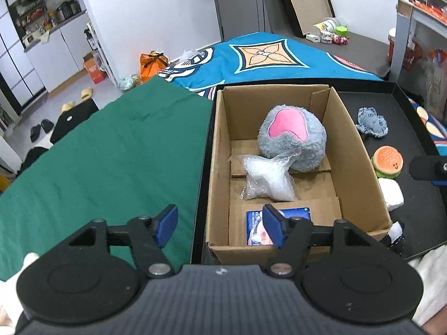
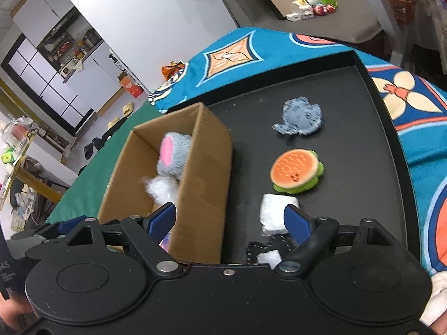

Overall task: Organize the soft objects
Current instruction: 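Move the right tool to the white cloth roll and close on it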

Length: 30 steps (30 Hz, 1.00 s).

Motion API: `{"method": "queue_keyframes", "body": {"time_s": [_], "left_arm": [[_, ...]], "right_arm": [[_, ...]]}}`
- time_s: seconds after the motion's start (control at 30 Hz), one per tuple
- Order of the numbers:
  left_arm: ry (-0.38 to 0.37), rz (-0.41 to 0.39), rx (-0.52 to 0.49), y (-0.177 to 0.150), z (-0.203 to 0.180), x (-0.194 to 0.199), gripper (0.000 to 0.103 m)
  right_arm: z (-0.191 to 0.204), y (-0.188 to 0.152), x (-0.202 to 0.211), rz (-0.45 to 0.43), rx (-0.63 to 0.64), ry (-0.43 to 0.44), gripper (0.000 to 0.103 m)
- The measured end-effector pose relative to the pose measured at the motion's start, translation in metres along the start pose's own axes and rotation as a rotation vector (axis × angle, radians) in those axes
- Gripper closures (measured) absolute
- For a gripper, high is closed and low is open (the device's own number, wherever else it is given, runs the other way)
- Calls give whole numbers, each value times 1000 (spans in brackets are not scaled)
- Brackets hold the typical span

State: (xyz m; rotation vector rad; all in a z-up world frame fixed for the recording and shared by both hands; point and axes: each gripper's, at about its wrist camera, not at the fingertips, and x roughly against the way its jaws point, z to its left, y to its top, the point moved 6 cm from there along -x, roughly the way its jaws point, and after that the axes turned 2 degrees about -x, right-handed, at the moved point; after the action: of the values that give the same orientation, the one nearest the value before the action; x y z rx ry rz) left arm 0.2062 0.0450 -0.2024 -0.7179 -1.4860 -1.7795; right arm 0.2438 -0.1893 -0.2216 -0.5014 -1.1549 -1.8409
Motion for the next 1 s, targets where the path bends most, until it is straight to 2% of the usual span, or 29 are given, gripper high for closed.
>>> {"method": "queue_keyframes", "body": {"time_s": [0.3,0.73,0.83,0.87,0.93,1.0], "left_arm": [[53,12,-41,1,-7,-1,31],[145,48,-129,1,-21,-8,31],[158,52,-140,2,-22,-9,31],[159,54,-140,2,-22,-9,31],[162,58,-140,2,-22,-10,31],[166,62,-142,3,-23,-11,31]], "right_arm": [[-26,-12,-15,4,13,-42,28],[-45,-24,-44,-11,59,-81,35],[-47,-26,-49,-21,62,-92,40],[-47,-26,-50,-22,68,-99,45],[-47,-28,-51,-17,85,-108,61],[-49,-28,-50,-6,77,-113,66]]}}
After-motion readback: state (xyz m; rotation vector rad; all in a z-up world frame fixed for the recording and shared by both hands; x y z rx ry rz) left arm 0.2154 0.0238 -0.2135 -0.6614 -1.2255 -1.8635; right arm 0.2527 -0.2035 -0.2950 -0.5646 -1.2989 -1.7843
